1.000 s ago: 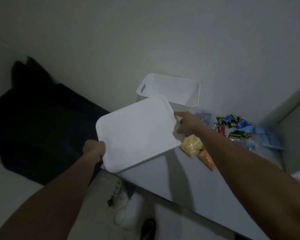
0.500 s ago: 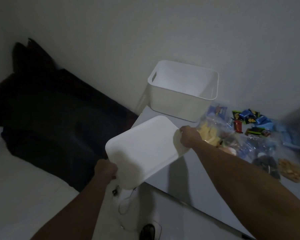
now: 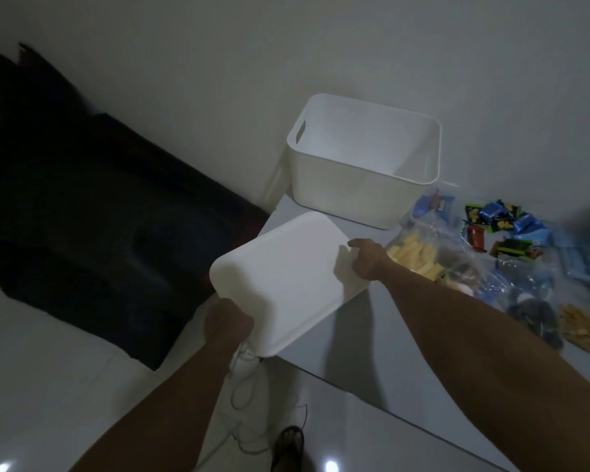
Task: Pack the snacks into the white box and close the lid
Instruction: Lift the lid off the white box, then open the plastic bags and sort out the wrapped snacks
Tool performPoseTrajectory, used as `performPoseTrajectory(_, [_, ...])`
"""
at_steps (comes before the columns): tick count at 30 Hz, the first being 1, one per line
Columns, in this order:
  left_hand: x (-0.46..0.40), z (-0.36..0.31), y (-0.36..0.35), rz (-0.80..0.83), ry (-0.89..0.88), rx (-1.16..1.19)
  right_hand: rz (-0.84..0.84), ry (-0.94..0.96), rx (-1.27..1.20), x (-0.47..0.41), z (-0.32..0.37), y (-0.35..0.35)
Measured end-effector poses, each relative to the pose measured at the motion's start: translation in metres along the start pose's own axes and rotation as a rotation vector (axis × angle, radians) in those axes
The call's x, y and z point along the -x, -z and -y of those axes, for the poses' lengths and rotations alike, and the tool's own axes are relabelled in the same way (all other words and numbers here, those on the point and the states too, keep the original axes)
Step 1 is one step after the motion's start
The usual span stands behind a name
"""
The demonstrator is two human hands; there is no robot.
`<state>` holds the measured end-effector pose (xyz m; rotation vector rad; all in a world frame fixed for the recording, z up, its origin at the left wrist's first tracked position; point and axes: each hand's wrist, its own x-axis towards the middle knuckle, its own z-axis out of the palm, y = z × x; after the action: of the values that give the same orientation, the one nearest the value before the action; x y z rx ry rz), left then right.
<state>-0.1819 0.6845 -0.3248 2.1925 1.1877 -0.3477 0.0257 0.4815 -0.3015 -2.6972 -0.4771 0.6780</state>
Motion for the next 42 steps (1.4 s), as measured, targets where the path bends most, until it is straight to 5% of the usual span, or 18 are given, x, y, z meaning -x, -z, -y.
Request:
performPoseTrajectory(6, [0.006, -0.046, 0.015, -0.083, -0.065, -0.245, -0.024, -0.009, -0.034, 0.007, -0.005, 0.03])
performPoseTrajectory(23, [0.059, -0.246, -0.018, 0.266, -0.635, -0.201, -0.178, -0.285, -0.112, 0.093, -0.115, 0.145])
performPoseTrajectory(42, [0.05, -0.341, -0.123, 0.352, -0.643, -0.134, -0.048, -0.204, -0.294, 0.007, -0.205, 0.129])
